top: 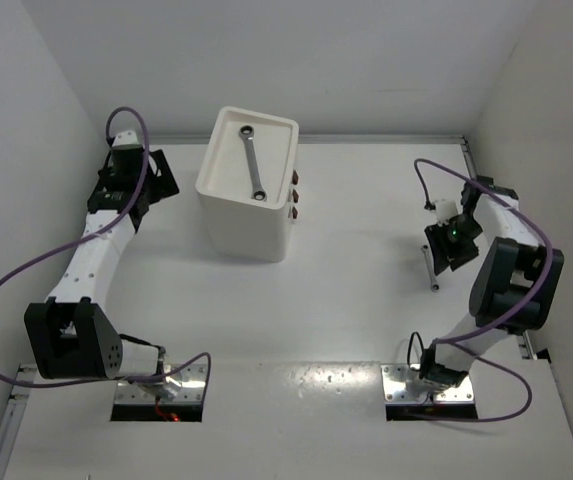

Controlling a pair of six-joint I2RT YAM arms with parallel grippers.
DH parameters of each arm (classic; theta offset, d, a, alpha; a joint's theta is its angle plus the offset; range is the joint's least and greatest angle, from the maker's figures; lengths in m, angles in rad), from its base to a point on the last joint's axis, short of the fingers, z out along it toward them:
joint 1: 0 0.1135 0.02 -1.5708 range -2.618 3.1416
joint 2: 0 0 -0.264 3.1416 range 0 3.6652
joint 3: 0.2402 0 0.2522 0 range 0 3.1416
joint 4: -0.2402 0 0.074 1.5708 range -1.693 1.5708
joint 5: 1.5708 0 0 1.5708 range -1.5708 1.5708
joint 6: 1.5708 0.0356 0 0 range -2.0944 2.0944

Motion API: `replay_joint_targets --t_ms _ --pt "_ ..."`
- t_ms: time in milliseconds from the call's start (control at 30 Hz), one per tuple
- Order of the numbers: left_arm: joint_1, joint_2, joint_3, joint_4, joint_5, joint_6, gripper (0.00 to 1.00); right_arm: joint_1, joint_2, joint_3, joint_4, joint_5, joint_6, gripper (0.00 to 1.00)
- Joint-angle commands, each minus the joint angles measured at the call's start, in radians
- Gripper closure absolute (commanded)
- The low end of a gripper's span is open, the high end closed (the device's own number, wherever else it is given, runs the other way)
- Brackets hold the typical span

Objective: Sort the tools into containers

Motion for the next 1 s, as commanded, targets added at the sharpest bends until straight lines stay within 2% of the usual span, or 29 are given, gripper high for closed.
replay_joint_targets --t_ms 0,267,700,867,967 --pt "-0.005 -0.028 0.002 0.029 -0.014 0.017 0.01 0.007 0.055 0.001 0.111 -0.004 -0.013 0.51" --pt "-0.005 -0.028 -0.027 0.029 -0.023 0.017 0.01 0.026 0.201 0.043 0.198 0.019 0.028 0.51" --pt "0.004 0.032 0.002 0.04 -0.014 0.017 0.01 0.08 0.306 0.081 0.277 0.087 0.093 0.52" --pt "0.014 0.051 0.012 0.04 -0.014 0.017 0.01 0.09 0.35 0.09 0.257 0.087 0.125 0.56" --pt "0.014 0.061 0.022 0.04 -0.014 0.017 0.01 0.09 0.382 0.09 0.24 0.087 0.151 0.64"
